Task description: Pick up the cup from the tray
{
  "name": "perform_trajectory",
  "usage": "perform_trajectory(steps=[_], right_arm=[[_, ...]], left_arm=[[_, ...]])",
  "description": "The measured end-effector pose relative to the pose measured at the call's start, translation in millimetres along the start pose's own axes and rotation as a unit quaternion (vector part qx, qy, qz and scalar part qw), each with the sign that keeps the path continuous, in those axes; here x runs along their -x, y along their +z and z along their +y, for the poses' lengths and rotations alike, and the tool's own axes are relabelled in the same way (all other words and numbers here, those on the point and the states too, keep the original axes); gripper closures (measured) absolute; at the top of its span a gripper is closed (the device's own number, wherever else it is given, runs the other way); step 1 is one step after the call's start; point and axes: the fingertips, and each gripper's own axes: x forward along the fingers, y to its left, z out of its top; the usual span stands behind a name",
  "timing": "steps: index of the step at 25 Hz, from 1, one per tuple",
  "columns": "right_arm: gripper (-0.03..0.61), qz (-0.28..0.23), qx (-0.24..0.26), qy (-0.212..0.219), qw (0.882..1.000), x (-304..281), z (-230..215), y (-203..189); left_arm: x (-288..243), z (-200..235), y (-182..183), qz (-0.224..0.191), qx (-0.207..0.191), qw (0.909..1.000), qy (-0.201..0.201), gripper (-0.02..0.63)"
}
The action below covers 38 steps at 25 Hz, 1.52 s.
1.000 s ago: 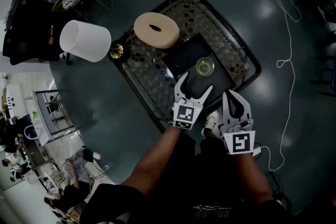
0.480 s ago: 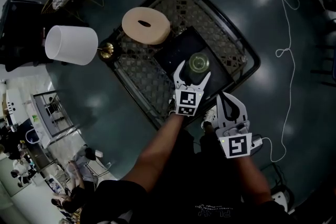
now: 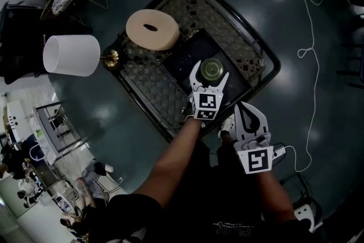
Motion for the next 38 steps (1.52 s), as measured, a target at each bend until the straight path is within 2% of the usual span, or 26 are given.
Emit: perform_trajectory(steps=[14, 20, 27, 32, 38], right_arm=[[0.569, 0.006, 0.0, -0.004, 1.0, -1, -3, -6], [0.569, 0.009, 0.011, 0.0, 1.0, 1, 0, -4], [0.569, 0.012, 0.016, -0.021, 1.0, 6, -19, -2], [0.569, 0.012, 0.054, -0.007, 0.998, 9, -28, 7], [0.569, 0.008, 0.072, 0.004, 0.997, 10, -25, 19]], left_arm=[[-7, 3, 0, -0.007, -0.021, 0.9994, -0.025, 0.229], [3, 1, 13, -0.023, -0.002, 0.9994, -0.023, 0.229], [37, -4, 32, -0.028, -0.008, 0.9991, -0.03, 0.229], [76, -11, 50, -0.037, -0.012, 0.9987, -0.034, 0.227], [129, -16, 78, -0.055, -0.033, 0.9976, -0.025, 0.228]])
